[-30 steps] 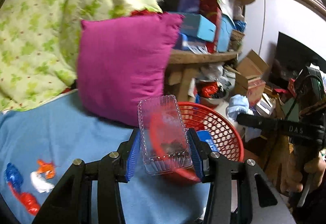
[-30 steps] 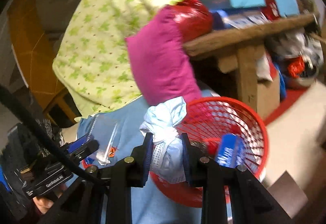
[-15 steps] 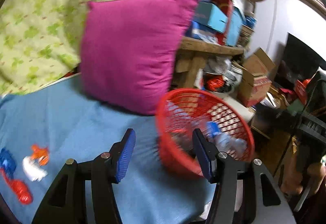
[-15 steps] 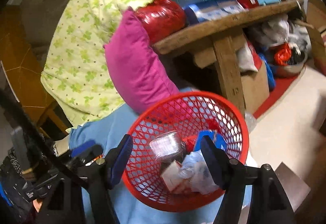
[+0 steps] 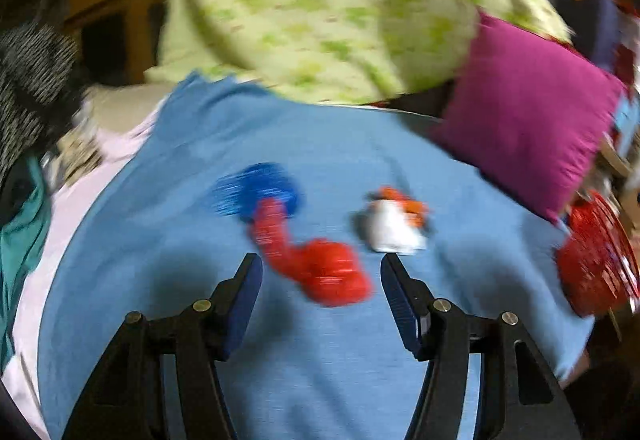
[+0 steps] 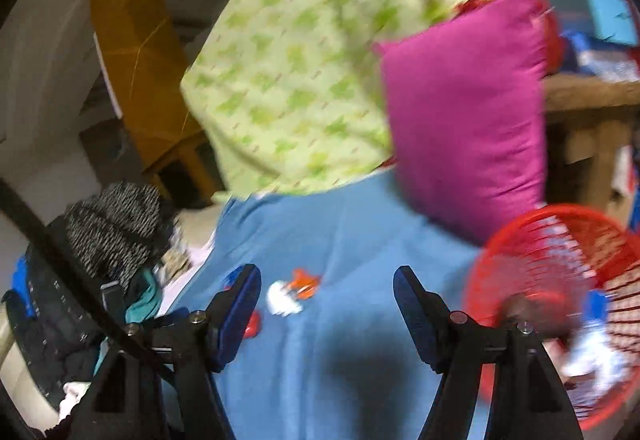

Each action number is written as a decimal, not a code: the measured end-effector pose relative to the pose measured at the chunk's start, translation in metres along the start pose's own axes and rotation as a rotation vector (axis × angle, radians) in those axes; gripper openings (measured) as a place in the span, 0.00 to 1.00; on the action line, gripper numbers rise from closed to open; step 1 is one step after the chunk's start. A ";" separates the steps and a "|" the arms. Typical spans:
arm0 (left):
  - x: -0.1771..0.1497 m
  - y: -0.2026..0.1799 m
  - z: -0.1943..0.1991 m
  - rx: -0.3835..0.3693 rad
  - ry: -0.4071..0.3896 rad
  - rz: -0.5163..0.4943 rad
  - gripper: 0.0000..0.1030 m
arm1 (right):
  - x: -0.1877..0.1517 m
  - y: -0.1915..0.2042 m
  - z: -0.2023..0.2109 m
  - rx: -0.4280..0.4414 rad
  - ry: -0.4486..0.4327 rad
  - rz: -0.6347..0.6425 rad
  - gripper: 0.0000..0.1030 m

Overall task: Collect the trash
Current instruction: 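Grasp the orange mesh bag with the right gripper while the left grasps the blue plastic bag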

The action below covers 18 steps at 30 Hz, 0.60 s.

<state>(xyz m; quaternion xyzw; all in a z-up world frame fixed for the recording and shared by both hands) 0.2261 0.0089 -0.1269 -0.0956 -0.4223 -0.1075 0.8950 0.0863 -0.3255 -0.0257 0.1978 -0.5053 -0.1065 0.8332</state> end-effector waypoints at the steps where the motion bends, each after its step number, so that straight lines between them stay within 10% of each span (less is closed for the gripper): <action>1: -0.001 0.012 -0.003 0.011 0.002 0.026 0.61 | -0.005 0.008 -0.016 0.015 0.029 0.001 0.71; 10: 0.003 0.041 -0.031 0.023 0.012 0.119 0.61 | -0.042 0.033 -0.154 0.081 0.248 -0.054 0.71; 18: 0.019 0.063 -0.072 0.047 0.013 0.121 0.61 | -0.043 0.034 -0.239 0.080 0.274 -0.049 0.61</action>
Point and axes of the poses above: each gripper's, at about its wrist camera, not at the fingertips, and z roughly against the way its jaws point, y to its left, x to its top, the point moved 6 cm from there along -z, roughly the way its jaws point, and after that the axes turned 3 degrees about -z, right-handed, at the moved point
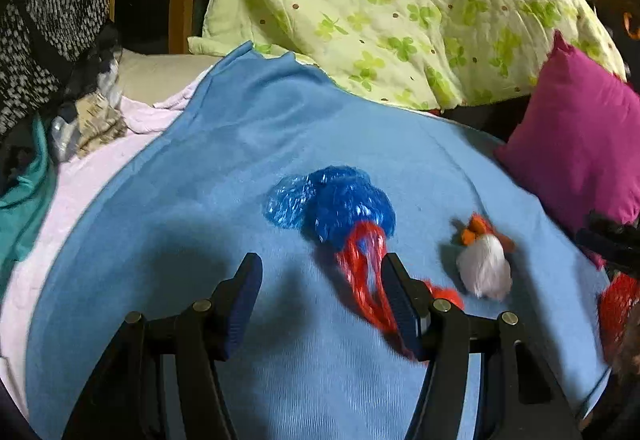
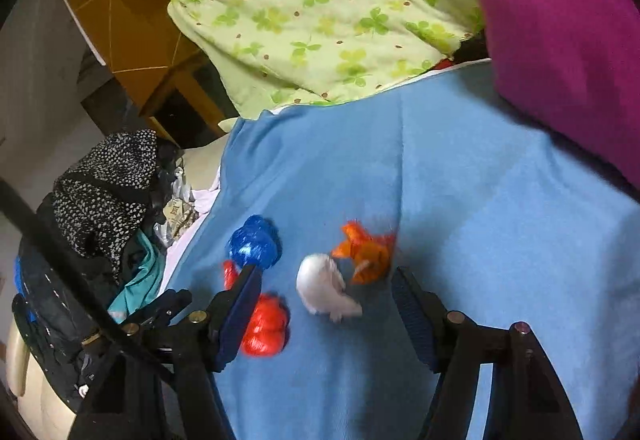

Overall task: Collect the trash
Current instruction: 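Grasp the orange mesh bag with the right gripper while the left grasps the blue plastic bag, then carry the blue bag and orange mesh bag toward the red basket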

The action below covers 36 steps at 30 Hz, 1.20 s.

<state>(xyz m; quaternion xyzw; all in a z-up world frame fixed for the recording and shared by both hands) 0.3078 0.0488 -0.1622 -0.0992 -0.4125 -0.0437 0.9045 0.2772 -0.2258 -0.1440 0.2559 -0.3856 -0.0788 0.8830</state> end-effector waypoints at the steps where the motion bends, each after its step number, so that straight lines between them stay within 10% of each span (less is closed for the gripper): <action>1: 0.003 0.001 -0.005 -0.012 -0.007 0.008 0.61 | 0.004 0.001 -0.007 -0.005 -0.002 0.016 0.50; 10: 0.043 -0.014 -0.051 -0.052 -0.035 0.019 0.61 | 0.016 -0.009 -0.080 -0.047 0.098 0.079 0.39; 22: 0.035 -0.017 -0.105 -0.053 0.114 0.062 0.69 | -0.003 -0.025 -0.134 -0.183 0.236 0.190 0.45; 27: 0.036 -0.020 -0.099 -0.056 0.098 0.020 0.51 | -0.004 -0.023 -0.130 -0.200 0.208 0.201 0.31; 36: 0.066 -0.035 -0.037 -0.089 -0.084 -0.009 0.48 | 0.011 -0.011 -0.068 -0.176 0.042 0.183 0.31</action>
Point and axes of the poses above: each gripper's, at about its wrist camera, not at the fingertips, and z roughly against the way its jaws point, y to its left, x to its top, the point moved 6 cm from there along -z, roughly the way its jaws point, and after that the axes turned 3 degrees about -z, right-handed, at the moved point
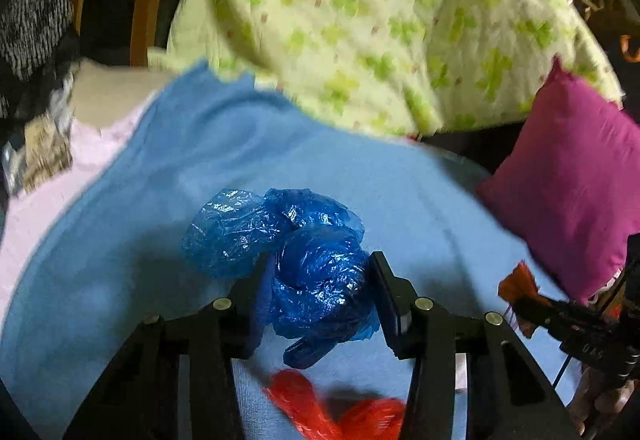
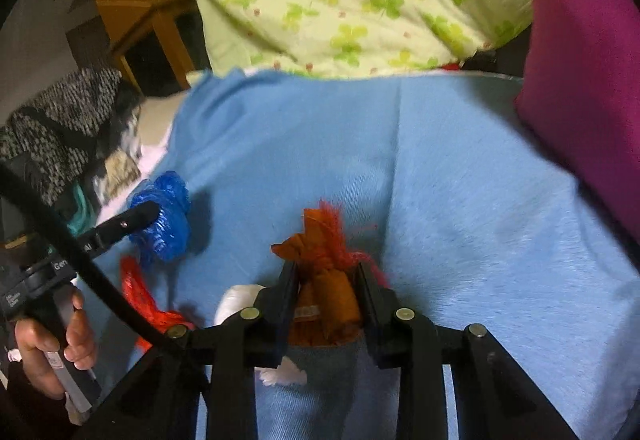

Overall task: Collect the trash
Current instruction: 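Carry the blue bag and orange mesh bag toward the red basket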

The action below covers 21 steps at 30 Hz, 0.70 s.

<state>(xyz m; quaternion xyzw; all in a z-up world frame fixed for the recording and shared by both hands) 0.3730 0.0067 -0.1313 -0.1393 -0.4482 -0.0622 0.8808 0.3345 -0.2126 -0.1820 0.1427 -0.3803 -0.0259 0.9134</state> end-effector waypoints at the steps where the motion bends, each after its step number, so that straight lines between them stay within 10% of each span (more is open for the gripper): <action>1: 0.006 -0.006 0.010 -0.005 -0.031 -0.015 0.48 | 0.002 -0.001 0.009 0.001 -0.020 -0.004 0.31; 10: 0.017 -0.092 0.085 -0.084 -0.189 -0.226 0.48 | 0.006 -0.008 0.106 0.012 -0.206 -0.054 0.31; 21: -0.052 -0.167 0.157 -0.149 -0.162 -0.315 0.48 | -0.043 -0.038 0.222 -0.032 -0.339 -0.151 0.31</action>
Point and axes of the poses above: each gripper's, at about its wrist camera, not at the fingertips, and z roughly against the way its jaws point, y to its left, x to its top, the point moved 6 cm from there along -z, roughly the way its jaws point, and after that the axes turned 3 degrees about -z, right-handed, at the moved point
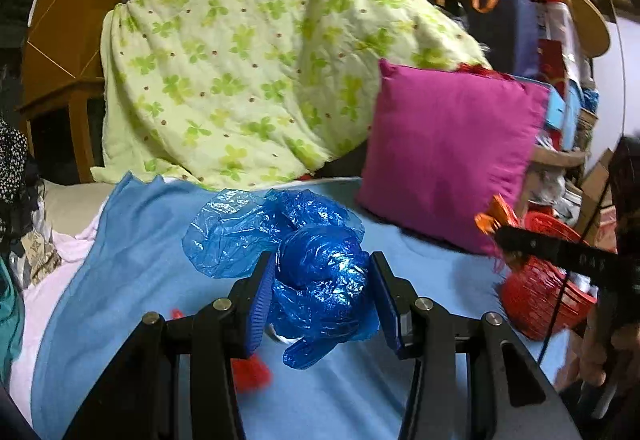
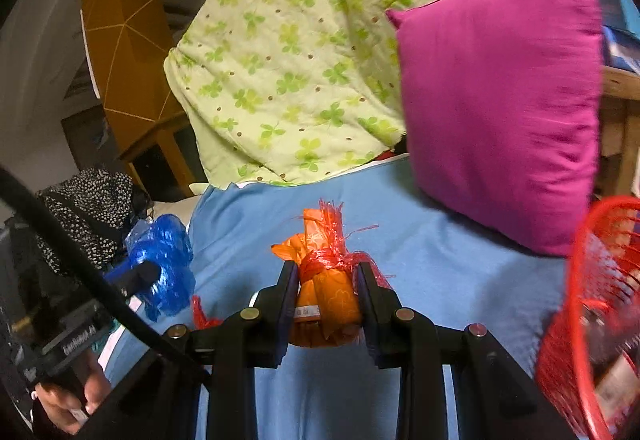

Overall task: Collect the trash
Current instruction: 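Carry the blue bag and orange mesh bag toward the red basket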

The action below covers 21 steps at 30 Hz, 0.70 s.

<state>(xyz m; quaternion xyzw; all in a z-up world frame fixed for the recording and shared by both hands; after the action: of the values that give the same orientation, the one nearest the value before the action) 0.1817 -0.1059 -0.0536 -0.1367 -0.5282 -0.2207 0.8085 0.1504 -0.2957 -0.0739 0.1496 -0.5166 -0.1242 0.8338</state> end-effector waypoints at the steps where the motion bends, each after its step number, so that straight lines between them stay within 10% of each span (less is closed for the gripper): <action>1: -0.005 -0.011 0.006 -0.015 0.013 -0.002 0.48 | -0.002 -0.002 0.011 -0.005 0.001 0.003 0.31; 21: 0.021 -0.108 0.095 0.099 -0.040 -0.208 0.48 | 0.005 -0.018 0.159 -0.021 -0.107 -0.023 0.31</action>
<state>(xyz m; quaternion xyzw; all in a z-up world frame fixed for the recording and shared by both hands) 0.0596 -0.1610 0.0029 -0.0455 -0.5656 -0.2745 0.7763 0.0091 -0.3338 -0.0097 0.1399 -0.5575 -0.1473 0.8050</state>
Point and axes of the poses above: each gripper's, at about its wrist camera, not at the fingertips, and z roughly against the way its jaws point, y to its left, x to its top, the point moved 6 cm from there along -z, roughly the way its jaws point, and after that the axes turned 3 degrees about -z, right-handed, at the moved point
